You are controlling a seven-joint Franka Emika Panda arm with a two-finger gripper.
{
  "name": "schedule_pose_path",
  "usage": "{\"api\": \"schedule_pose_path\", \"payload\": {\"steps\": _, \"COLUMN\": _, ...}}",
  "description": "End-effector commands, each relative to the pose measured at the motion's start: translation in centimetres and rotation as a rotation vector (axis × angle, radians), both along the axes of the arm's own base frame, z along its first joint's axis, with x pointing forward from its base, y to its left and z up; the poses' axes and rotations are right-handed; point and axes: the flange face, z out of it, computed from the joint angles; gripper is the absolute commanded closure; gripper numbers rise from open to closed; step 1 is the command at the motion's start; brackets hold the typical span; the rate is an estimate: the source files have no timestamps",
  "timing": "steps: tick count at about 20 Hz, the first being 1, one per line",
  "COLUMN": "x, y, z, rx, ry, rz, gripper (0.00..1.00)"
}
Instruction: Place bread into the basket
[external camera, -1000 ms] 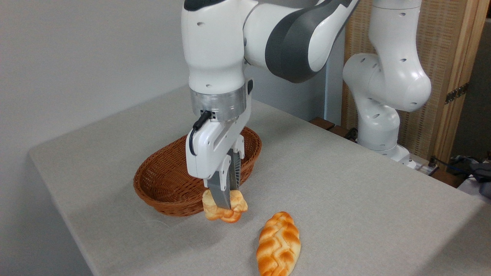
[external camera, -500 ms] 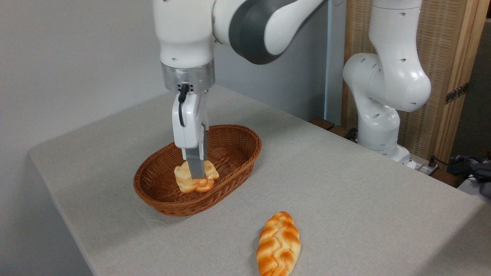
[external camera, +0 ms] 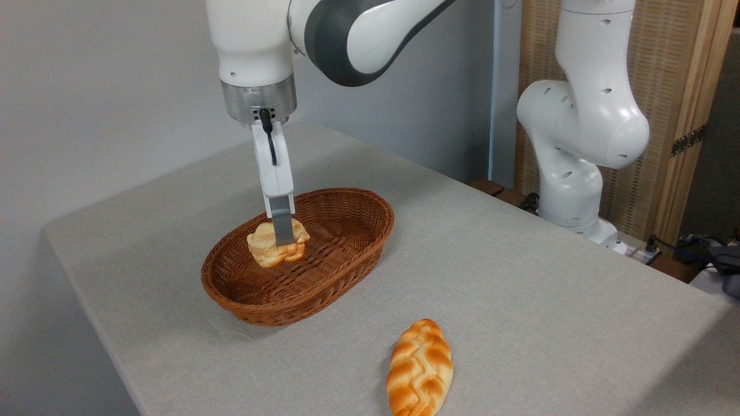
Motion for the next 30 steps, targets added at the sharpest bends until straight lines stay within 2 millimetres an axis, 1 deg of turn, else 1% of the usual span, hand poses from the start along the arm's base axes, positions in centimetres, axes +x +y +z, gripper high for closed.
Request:
{"api": "schedule_pose_path", "payload": {"steps": 1, "x": 0.0, "y": -2.2, "z": -0.3, "rx": -0.004, "ry": 0.036, "rz": 0.189, "gripper": 0.45}}
{"api": "schedule_pose_path", "payload": {"steps": 3, "x": -0.1, "y": -2.5, "z": -0.3, "rx": -0.002, "ry": 0.051, "rz": 0.303, "gripper": 0.32}}
{"api": "schedule_pose_path", "payload": {"steps": 4, "x": -0.1, "y": -2.6, "z": -0.3, "rx": -0.005, "ry": 0.057, "rz": 0.347, "gripper": 0.23}}
{"api": "schedule_pose_path", "payload": {"steps": 5, "x": -0.2, "y": -2.8, "z": -0.3, "rx": -0.006, "ry": 0.062, "rz": 0.386, "gripper": 0.02}}
{"api": "schedule_pose_path", "payload": {"steps": 6, "x": -0.2, "y": -2.8, "z": -0.3, "rx": -0.007, "ry": 0.064, "rz": 0.412, "gripper": 0.0}}
{"api": "schedule_pose_path", "payload": {"steps": 17, "x": -0.2, "y": -2.9, "z": -0.3, "rx": -0.006, "ry": 0.063, "rz": 0.409, "gripper": 0.0}}
{"api": "schedule_pose_path", "payload": {"steps": 21, "x": 0.0, "y": -2.4, "z": -0.3, "rx": -0.007, "ry": 0.062, "rz": 0.418, "gripper": 0.0}}
{"api": "schedule_pose_path", "payload": {"steps": 23, "x": 0.2, "y": -1.5, "z": 0.1, "rx": -0.013, "ry": 0.051, "rz": 0.435, "gripper": 0.0}}
{"api": "schedule_pose_path", "payload": {"steps": 26, "x": 0.5, "y": -0.9, "z": 0.6, "rx": -0.001, "ry": 0.035, "rz": 0.436, "gripper": 0.0}}
{"api": "schedule_pose_path", "payload": {"steps": 29, "x": 1.0, "y": 1.7, "z": 0.9, "rx": 0.027, "ry": 0.015, "rz": 0.467, "gripper": 0.0}}
{"api": "schedule_pose_path", "payload": {"steps": 30, "x": 1.0, "y": 2.0, "z": 1.0, "rx": 0.028, "ry": 0.011, "rz": 0.471, "gripper": 0.0}}
